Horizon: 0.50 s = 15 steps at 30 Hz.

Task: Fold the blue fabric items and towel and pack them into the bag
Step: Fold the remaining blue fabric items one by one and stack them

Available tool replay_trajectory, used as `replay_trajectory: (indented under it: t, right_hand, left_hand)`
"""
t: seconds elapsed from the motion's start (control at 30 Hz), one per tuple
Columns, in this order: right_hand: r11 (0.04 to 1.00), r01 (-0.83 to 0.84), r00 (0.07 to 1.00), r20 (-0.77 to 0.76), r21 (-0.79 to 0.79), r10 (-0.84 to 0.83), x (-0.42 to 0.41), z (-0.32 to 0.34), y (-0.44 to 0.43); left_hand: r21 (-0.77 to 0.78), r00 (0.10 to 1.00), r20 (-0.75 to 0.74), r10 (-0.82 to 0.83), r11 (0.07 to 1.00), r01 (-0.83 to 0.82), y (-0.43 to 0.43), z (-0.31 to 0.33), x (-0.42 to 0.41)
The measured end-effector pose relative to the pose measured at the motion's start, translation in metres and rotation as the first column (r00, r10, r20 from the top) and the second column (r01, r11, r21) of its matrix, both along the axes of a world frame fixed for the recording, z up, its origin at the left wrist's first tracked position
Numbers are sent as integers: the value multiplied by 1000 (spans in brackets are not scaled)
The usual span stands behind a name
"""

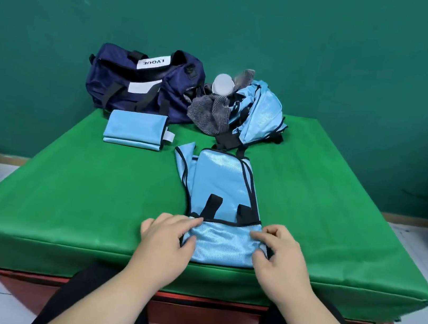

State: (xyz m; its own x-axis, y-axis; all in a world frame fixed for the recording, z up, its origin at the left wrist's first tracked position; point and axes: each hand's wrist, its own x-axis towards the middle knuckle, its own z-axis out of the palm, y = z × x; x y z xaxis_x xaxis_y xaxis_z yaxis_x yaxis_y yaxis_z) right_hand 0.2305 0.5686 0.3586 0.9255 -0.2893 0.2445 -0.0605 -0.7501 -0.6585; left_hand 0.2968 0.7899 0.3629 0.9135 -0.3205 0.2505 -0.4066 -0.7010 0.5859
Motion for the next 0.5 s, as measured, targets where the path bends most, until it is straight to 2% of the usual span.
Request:
replay_trajectory:
  t: [0.1,0.5]
  right_hand:
    - [996,64,998,-20,-65,-66,0,0,1]
    - [988,99,984,136,120,-115,23,-2,-16]
  left_hand:
    - [84,999,-41,16,996,-12,-1,-6,5]
    - [-113,996,-91,14,993,-24,7,-6,15]
